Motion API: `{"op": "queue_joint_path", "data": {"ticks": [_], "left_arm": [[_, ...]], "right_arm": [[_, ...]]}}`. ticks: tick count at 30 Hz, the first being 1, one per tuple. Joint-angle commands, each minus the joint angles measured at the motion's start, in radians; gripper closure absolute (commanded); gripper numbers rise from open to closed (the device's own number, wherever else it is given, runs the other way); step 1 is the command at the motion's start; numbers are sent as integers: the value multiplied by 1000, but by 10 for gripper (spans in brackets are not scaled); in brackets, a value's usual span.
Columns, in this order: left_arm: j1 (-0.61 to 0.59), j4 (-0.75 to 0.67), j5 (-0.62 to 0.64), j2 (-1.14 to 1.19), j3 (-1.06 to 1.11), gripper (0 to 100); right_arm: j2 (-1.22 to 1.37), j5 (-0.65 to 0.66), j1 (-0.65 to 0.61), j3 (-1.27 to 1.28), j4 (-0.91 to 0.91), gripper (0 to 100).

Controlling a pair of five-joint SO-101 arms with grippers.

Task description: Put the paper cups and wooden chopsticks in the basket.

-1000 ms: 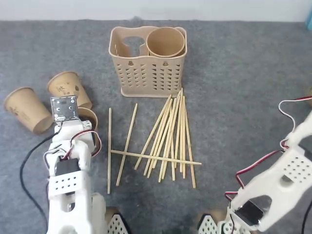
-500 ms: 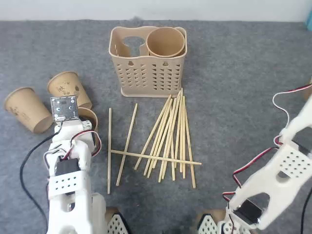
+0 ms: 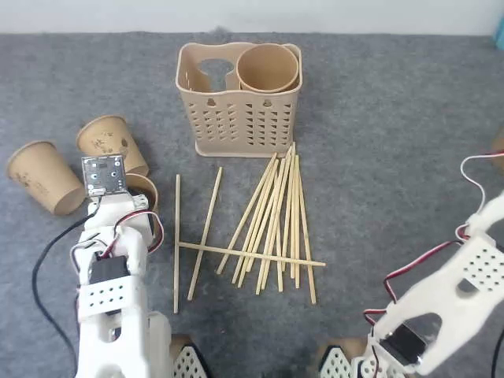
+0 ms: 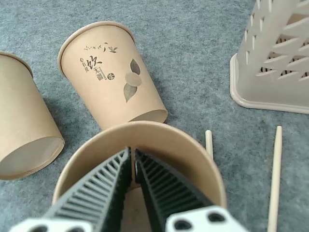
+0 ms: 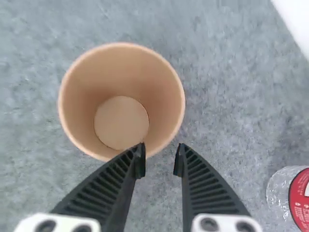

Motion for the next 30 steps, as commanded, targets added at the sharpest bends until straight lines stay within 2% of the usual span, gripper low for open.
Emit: {"op": "queue_joint_path", "data": {"ticks": [1,6,11,19,25,30], "left_arm": [[0,-9,-11,29,-4,954],[-2,-8,-3,29,-4,849],[-2,-8,-3,29,-4,848],[-2,-8,-3,29,-4,848],[-2,-2,-2,38,-25,848],[-86,153,29,40,-182,846]], "right_arm": [[15,-15,21,-57,-47,875],[64,-15,22,-57,-125,875],[54,-69,27,-64,-107,876],[-50,-181,36,-276,168,875],[-4,-222,22,-341,117,873],[84,-247,15,-347,59,875]]}}
